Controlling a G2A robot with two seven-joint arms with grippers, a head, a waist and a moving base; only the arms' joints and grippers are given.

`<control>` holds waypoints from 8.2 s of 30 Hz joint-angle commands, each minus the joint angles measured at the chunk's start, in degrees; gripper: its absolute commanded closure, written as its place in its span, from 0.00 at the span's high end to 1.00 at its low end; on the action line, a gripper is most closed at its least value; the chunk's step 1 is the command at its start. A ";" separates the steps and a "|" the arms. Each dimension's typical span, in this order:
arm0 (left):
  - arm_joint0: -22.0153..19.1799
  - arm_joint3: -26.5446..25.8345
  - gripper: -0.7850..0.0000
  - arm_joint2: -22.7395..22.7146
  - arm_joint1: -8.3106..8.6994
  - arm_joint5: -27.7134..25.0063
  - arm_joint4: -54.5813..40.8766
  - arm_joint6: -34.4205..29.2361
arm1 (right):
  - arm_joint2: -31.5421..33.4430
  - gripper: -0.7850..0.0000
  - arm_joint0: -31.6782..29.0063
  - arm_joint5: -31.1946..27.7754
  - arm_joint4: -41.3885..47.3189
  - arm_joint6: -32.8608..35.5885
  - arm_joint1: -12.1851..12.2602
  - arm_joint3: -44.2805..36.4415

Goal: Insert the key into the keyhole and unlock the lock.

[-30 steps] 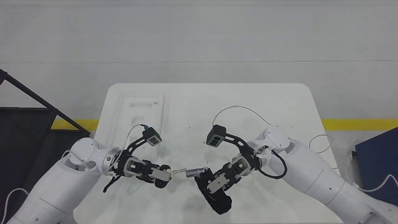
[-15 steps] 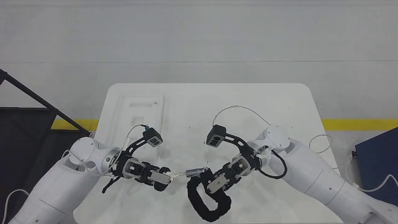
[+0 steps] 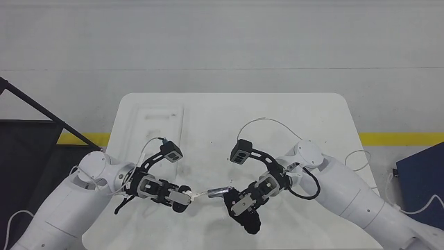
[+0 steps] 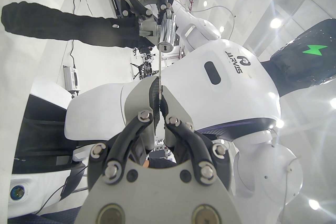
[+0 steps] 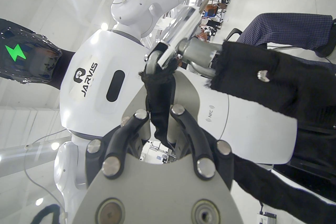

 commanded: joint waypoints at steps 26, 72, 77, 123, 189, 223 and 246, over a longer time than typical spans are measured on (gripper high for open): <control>0.87 -0.24 0.00 -0.79 -0.38 0.08 0.19 0.01 | 0.00 0.00 0.00 0.00 0.00 0.00 0.00 0.00; -0.60 -0.50 0.00 -0.37 -0.44 0.56 0.28 0.01 | 0.00 0.00 0.00 0.00 0.00 0.00 0.00 0.00; -1.28 -0.33 0.00 0.14 -0.58 0.78 0.46 0.01 | 0.00 0.00 0.00 0.00 0.00 0.00 0.00 0.00; -11.22 7.40 0.00 12.37 -1.69 -0.97 -0.42 0.01 | 0.00 0.00 0.00 0.00 0.00 0.00 0.00 0.00; -2.90 2.17 0.00 2.87 0.70 -1.04 6.50 0.06 | -0.51 0.00 -2.56 2.37 1.09 0.00 -0.93 -9.33; -5.40 -9.00 0.00 5.79 4.54 -0.93 12.03 0.01 | 3.11 0.00 -3.53 7.46 -5.42 -2.43 -4.13 -5.59; -5.49 -11.57 0.00 4.21 4.93 -2.09 11.04 1.15 | 5.00 0.00 -4.93 9.29 -7.82 -1.14 -6.76 -3.64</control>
